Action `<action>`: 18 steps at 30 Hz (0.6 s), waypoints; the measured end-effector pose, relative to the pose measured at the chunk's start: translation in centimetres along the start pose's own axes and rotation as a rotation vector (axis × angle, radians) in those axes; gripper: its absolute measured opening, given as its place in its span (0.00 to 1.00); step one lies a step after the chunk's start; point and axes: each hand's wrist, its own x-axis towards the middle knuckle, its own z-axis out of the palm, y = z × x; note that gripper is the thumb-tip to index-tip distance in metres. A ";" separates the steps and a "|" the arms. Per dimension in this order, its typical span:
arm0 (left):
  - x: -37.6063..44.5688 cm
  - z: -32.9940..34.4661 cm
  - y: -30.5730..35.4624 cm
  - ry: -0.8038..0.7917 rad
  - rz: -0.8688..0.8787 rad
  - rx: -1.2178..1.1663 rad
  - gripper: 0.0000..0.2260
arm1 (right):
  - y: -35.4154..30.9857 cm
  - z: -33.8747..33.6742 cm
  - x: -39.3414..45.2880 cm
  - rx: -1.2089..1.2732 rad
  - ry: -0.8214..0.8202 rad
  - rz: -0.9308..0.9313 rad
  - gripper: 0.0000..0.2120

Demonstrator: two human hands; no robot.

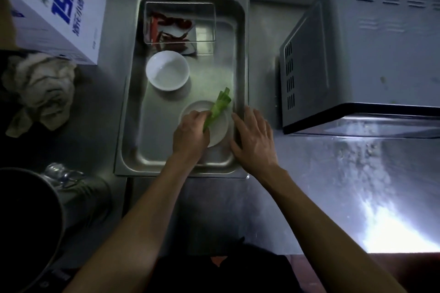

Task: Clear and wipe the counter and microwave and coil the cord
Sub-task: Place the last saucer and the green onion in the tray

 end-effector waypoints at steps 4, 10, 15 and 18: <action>0.2 0.3 0.3 -0.003 -0.003 0.030 0.19 | 0.5 0.4 -0.8 -0.021 -0.024 0.019 0.31; -0.5 -0.5 0.5 0.000 0.055 0.099 0.17 | 0.5 0.5 -1.3 -0.015 -0.060 0.049 0.31; -1.3 -1.1 1.0 -0.009 0.203 0.134 0.16 | 0.1 -0.2 -1.9 0.001 -0.072 0.087 0.29; -1.6 -1.6 1.9 -0.074 0.287 0.105 0.15 | -0.2 -1.0 -2.7 0.003 -0.099 0.115 0.28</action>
